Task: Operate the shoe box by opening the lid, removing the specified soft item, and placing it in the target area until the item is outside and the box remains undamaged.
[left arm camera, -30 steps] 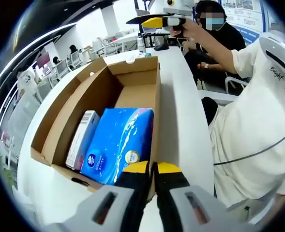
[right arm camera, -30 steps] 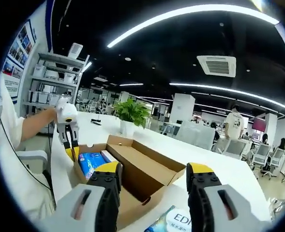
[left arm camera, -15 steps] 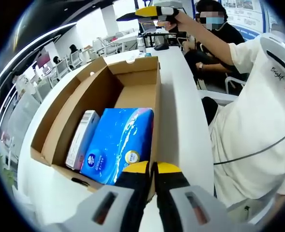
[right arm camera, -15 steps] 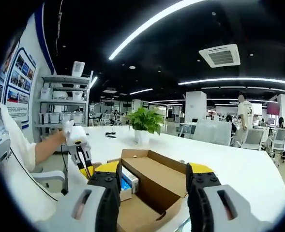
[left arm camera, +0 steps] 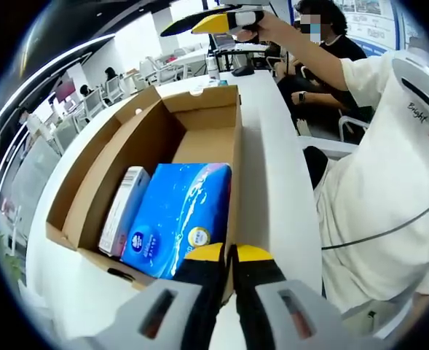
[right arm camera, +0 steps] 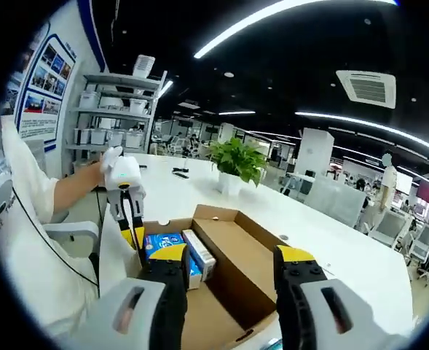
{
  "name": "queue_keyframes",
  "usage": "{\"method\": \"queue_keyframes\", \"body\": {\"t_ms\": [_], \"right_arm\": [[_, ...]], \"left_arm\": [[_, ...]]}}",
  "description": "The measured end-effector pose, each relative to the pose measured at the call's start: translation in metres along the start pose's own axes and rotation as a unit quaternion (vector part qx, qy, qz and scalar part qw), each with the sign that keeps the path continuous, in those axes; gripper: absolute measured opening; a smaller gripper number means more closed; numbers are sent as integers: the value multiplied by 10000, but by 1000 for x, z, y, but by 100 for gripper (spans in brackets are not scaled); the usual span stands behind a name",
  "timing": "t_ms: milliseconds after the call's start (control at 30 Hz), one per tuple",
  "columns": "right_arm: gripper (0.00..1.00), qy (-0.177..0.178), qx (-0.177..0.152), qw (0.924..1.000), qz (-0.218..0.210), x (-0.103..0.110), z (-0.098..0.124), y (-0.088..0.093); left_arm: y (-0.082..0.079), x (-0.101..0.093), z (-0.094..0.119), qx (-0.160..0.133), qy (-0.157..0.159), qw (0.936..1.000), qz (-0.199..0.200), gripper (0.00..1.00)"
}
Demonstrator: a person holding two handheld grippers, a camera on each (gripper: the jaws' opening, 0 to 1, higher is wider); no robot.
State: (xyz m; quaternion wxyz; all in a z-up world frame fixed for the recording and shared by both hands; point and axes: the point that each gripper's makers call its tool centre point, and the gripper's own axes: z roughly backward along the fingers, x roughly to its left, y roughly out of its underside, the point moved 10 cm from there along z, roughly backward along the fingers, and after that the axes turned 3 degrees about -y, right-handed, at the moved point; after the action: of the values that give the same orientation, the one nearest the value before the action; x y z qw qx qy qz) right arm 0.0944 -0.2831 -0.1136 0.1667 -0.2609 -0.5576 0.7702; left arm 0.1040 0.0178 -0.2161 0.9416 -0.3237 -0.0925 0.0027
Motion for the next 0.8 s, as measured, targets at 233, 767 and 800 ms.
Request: {"method": "queue_keyframes", "body": {"t_ms": [233, 767, 800], "right_arm": [[47, -841, 614, 9919, 723, 7, -19, 4], [47, -1456, 667, 9812, 1077, 6, -31, -8], [45, -1333, 669, 9853, 834, 3, -35, -8]], "left_arm": [[0, 0, 0, -10, 9, 10000, 8, 4], [0, 1, 0, -56, 12, 10000, 19, 4], [0, 1, 0, -58, 10, 10000, 22, 4]]}}
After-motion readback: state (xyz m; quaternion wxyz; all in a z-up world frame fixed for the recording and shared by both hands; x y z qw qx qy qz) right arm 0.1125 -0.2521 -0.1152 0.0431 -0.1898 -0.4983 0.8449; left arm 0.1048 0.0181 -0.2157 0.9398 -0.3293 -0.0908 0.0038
